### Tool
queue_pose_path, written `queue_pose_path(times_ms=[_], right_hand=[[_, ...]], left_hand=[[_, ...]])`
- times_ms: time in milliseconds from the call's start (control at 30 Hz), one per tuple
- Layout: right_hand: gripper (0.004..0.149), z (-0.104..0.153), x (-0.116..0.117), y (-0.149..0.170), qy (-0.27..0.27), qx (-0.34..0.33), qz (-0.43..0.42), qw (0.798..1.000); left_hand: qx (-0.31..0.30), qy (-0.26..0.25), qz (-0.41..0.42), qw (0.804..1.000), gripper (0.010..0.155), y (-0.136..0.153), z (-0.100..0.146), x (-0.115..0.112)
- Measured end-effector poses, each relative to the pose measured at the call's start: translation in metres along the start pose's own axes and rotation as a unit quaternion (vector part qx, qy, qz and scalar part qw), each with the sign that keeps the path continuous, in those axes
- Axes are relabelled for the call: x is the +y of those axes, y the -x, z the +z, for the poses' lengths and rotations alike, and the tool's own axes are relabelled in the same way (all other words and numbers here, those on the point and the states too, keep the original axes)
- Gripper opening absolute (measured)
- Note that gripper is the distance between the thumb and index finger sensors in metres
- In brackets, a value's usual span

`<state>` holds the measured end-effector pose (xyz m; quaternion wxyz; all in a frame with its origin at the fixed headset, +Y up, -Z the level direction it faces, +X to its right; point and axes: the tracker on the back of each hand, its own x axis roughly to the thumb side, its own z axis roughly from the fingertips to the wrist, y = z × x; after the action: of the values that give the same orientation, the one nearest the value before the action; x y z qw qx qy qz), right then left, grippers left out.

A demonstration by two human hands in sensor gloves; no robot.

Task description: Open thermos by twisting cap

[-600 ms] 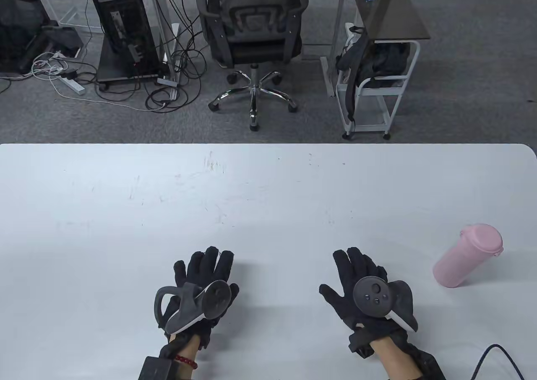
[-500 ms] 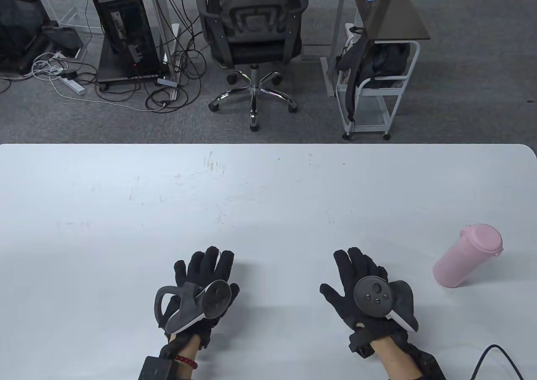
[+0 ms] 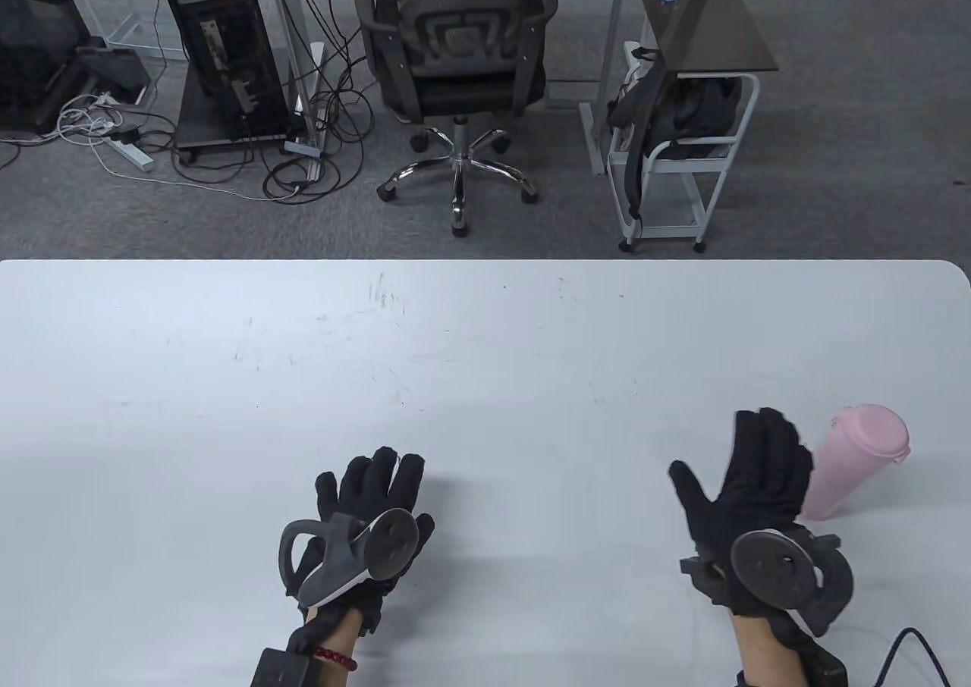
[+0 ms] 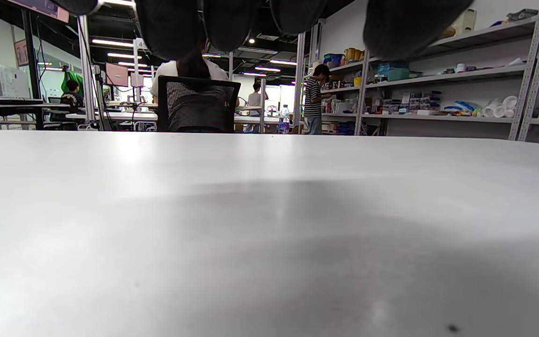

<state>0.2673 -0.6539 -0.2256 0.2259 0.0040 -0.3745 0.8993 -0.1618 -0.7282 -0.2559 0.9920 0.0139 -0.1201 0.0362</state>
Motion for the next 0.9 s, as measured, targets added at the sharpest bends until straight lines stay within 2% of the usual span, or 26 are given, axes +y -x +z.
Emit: queue_pose_path(times_ms=[133, 233, 367, 433, 600, 667, 900], right_hand=[[0.108, -0.002, -0.019, 0.044, 0.054, 0.121, -0.008, 0.991], [0.114, 0.005, -0.024, 0.078, 0.090, 0.214, -0.061, 0.971], [0.116, 0.016, -0.019, 0.116, 0.087, 0.304, -0.121, 0.941], [0.114, 0.025, -0.007, 0.132, 0.061, 0.355, -0.144, 0.922], [0.101, 0.034, 0.018, 0.151, 0.020, 0.403, -0.185, 0.896], [0.094, 0.035, 0.025, 0.157, 0.007, 0.404, -0.202, 0.892], [0.086, 0.041, 0.043, 0.175, 0.006, 0.438, -0.238, 0.867]], left_hand=[[-0.003, -0.006, 0.003, 1.000, 0.077, -0.001, 0.001, 0.002], [-0.004, -0.002, 0.000, 1.000, 0.077, -0.001, 0.001, 0.002], [-0.005, 0.000, 0.007, 1.000, 0.077, -0.001, 0.001, 0.002], [-0.006, 0.004, 0.007, 1.000, 0.077, -0.001, 0.001, 0.002], [-0.008, 0.008, 0.006, 1.000, 0.077, -0.002, 0.001, 0.002], [-0.008, 0.008, 0.008, 1.000, 0.077, -0.002, 0.001, 0.002], [-0.009, 0.022, 0.008, 1.000, 0.077, -0.003, -0.001, 0.000]])
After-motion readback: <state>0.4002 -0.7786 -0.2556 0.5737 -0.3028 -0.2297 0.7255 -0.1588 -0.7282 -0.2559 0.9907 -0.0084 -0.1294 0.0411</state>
